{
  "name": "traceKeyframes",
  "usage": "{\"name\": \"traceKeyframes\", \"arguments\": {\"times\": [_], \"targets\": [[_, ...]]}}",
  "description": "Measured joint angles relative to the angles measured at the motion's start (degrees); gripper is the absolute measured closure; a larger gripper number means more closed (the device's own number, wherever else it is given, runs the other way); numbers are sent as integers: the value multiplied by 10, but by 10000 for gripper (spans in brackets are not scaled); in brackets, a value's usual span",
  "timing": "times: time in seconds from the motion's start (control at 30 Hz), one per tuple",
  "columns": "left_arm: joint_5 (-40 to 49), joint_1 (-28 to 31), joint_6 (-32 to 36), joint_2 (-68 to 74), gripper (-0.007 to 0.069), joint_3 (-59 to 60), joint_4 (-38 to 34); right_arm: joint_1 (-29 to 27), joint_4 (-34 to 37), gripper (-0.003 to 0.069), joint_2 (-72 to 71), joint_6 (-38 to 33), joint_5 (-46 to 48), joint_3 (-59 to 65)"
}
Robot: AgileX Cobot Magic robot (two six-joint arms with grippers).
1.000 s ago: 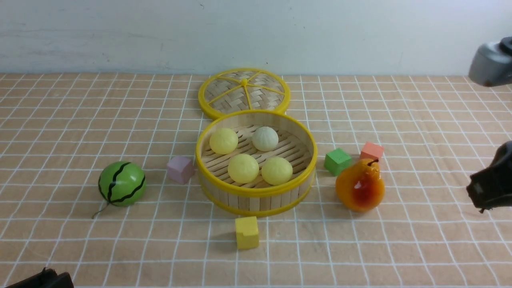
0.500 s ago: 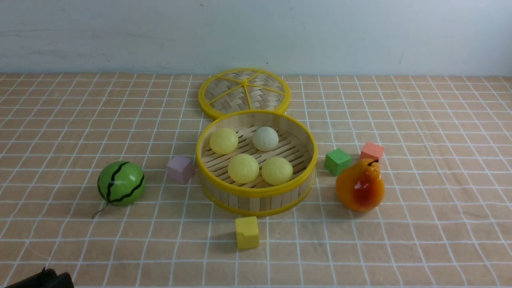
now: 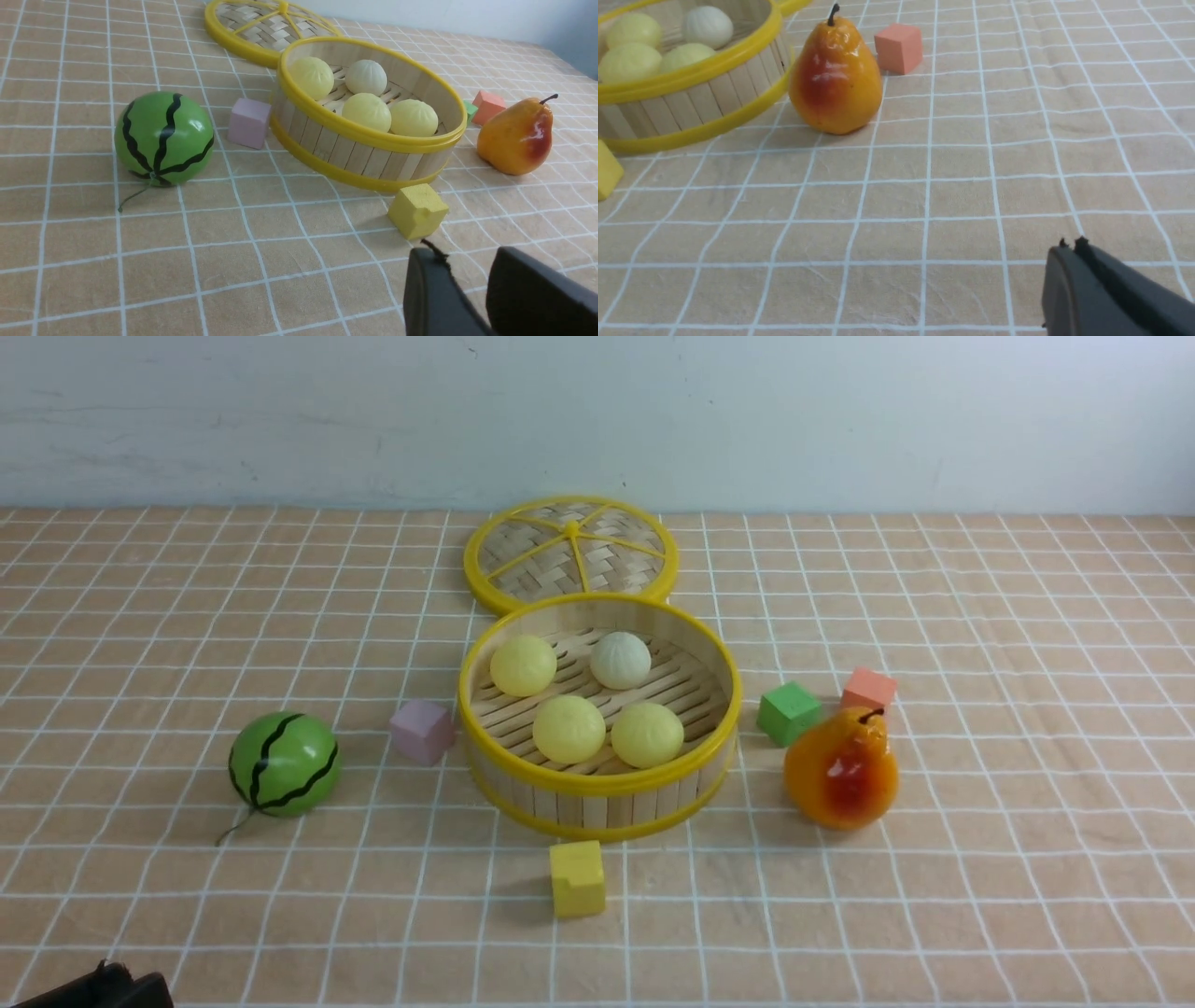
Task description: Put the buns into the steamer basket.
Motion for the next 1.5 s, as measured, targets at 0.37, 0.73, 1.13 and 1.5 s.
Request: {"name": "traceKeyframes", "arguments": {"times": [0.37,0.73,1.13,1.5], "targets": [[1,0,0,0,432,0,0,0,1,669,0,6,2,-1],[1,0,0,0,426,0,0,0,1,665,0,7,2,-1],[-89,69,-71,-25,507,32,60,0,1,658,0,7,2,-1],[70,158,-133,-123,638,101,88,0,1,649,-1,7,3,-1]]}}
